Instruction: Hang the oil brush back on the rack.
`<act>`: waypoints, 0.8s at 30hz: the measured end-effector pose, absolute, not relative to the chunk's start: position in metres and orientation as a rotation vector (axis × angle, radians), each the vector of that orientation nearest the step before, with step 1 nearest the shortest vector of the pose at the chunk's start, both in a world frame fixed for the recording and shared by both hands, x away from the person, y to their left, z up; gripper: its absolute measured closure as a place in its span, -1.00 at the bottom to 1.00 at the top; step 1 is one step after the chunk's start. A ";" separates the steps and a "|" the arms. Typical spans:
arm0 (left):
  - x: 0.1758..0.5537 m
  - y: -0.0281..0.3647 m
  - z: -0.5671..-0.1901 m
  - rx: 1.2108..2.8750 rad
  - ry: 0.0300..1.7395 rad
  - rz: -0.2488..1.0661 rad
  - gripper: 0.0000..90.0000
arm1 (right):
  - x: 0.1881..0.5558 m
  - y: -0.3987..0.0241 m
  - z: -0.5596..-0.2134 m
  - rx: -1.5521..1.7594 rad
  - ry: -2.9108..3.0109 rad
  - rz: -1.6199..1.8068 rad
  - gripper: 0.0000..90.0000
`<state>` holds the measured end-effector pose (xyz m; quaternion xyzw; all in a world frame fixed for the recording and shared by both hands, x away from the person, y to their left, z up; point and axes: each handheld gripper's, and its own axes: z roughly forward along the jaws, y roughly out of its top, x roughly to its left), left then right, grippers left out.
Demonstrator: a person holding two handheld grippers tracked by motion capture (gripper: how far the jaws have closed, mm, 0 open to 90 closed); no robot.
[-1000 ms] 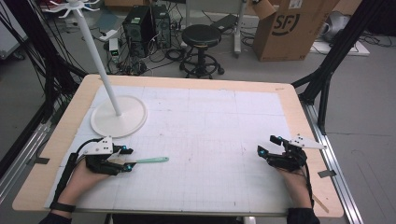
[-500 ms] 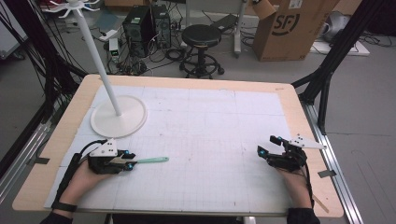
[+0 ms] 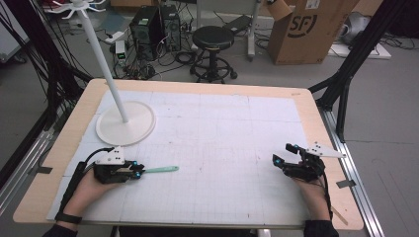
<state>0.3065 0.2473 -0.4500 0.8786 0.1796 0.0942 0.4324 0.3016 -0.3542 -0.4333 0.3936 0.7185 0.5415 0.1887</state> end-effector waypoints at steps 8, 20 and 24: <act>0.306 0.247 -0.450 2.186 0.443 0.233 0.78 | 0.302 -0.355 -0.434 1.108 2.018 1.525 -0.56; 0.308 0.253 -0.447 2.136 0.493 0.223 0.82 | 0.302 -0.355 -0.434 1.112 2.021 1.523 -0.56; 0.306 0.260 -0.440 2.087 0.523 0.250 0.82 | 0.302 -0.356 -0.434 1.116 2.016 1.526 -0.56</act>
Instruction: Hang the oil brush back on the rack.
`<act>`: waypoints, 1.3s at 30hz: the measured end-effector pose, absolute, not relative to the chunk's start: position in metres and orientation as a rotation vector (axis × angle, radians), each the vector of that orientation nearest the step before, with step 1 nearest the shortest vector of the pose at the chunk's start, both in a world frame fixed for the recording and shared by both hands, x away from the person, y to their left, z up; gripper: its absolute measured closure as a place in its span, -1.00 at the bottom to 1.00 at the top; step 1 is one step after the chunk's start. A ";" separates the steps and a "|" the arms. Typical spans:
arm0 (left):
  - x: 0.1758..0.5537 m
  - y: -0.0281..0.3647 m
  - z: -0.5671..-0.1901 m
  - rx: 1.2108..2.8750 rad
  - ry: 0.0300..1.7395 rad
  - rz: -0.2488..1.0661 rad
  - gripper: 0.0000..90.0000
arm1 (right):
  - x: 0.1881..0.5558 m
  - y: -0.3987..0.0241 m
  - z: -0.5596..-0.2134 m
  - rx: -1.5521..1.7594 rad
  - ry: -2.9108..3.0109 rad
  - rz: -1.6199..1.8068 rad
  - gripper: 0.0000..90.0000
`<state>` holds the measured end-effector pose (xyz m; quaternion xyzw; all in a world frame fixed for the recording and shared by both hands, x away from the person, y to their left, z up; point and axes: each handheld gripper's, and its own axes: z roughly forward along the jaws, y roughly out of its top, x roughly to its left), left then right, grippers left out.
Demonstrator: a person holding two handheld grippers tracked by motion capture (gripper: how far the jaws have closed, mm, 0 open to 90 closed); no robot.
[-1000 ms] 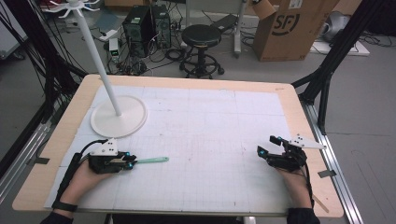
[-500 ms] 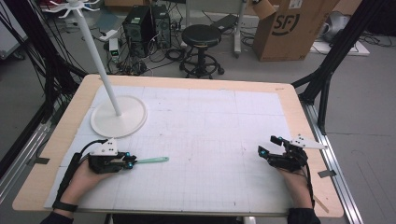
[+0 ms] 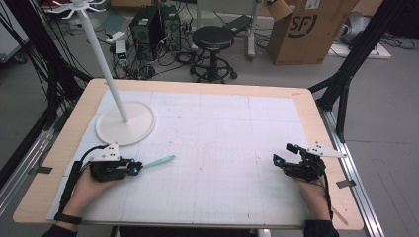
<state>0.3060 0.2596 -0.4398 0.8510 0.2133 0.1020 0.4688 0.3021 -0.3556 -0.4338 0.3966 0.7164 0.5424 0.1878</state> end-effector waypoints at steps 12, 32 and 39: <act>0.299 0.290 -0.406 1.906 0.617 0.361 0.82 | 0.304 -0.356 -0.435 1.135 2.013 1.531 -0.56; 0.286 0.356 -0.301 1.710 0.711 0.546 0.82 | 0.305 -0.358 -0.435 1.151 2.009 1.525 -0.56; 0.280 0.377 -0.257 1.638 0.736 0.610 0.82 | 0.305 -0.358 -0.435 1.150 2.008 1.527 -0.56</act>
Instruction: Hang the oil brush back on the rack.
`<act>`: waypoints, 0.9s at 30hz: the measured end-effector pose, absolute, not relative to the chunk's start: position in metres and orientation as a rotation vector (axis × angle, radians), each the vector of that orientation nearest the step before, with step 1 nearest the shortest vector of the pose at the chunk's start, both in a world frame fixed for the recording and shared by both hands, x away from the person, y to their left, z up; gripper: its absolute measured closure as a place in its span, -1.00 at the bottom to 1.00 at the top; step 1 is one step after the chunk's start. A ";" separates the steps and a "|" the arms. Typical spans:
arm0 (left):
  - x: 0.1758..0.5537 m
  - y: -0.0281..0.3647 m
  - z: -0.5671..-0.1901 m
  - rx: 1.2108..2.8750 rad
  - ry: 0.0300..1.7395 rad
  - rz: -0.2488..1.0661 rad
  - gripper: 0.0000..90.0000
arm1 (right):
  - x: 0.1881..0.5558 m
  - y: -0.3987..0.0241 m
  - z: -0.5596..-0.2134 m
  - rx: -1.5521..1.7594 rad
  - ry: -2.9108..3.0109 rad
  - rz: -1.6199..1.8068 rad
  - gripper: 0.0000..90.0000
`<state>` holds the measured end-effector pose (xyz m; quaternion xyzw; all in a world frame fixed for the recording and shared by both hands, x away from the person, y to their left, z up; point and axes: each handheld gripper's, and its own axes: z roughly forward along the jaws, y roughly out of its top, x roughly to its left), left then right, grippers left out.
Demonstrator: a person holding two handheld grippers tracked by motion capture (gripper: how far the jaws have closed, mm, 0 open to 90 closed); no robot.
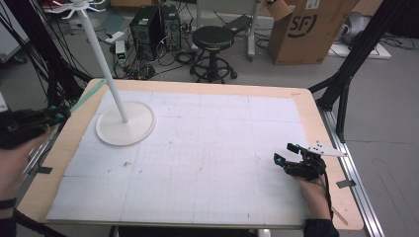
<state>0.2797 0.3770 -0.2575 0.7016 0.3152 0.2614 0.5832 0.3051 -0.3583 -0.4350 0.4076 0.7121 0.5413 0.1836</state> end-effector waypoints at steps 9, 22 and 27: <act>0.276 0.390 -0.212 1.588 0.745 0.664 0.82 | 0.306 -0.358 -0.435 1.156 2.008 1.528 -0.56; 0.273 0.394 -0.172 1.557 0.735 0.731 0.82 | 0.306 -0.358 -0.436 1.160 2.012 1.532 -0.56; 0.274 0.393 -0.165 1.553 0.736 0.744 0.82 | 0.306 -0.358 -0.436 1.161 2.012 1.533 -0.56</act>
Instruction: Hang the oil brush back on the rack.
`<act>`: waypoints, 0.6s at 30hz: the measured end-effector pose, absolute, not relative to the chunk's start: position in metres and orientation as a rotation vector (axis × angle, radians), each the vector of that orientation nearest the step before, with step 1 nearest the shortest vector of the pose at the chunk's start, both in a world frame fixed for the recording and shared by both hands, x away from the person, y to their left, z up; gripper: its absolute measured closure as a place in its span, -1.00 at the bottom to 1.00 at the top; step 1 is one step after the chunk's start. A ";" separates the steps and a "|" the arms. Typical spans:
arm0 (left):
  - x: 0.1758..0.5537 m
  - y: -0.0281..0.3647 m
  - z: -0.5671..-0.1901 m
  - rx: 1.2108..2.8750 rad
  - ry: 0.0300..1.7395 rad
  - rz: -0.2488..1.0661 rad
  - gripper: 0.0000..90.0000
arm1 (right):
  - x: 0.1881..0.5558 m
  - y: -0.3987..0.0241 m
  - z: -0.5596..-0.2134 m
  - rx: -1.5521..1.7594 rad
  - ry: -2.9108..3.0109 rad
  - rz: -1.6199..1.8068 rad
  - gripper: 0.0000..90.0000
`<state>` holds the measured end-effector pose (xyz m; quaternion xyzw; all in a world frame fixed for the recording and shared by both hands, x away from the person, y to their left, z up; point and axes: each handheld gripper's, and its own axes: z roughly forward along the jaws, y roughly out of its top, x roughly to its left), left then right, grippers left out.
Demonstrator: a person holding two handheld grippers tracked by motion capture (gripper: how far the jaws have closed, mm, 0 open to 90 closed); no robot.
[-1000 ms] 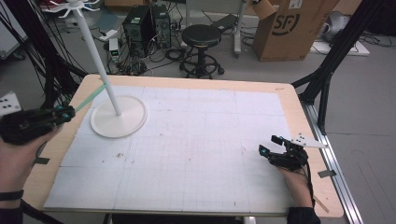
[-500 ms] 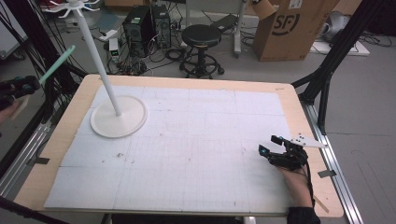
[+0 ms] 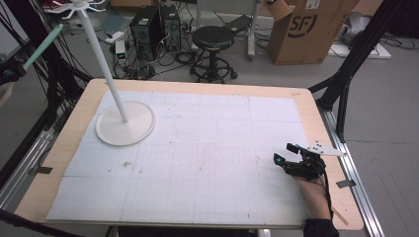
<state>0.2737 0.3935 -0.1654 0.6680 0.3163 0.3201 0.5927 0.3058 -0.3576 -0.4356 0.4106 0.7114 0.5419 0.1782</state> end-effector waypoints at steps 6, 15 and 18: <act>0.278 0.391 -0.160 1.548 0.738 0.761 0.82 | 0.306 -0.358 -0.436 1.162 2.011 1.534 -0.56; 0.284 0.387 -0.158 1.548 0.741 0.766 0.82 | 0.306 -0.358 -0.436 1.158 2.020 1.530 -0.56; 0.284 0.388 -0.158 1.548 0.743 0.777 0.82 | 0.306 -0.358 -0.436 1.159 2.019 1.530 -0.56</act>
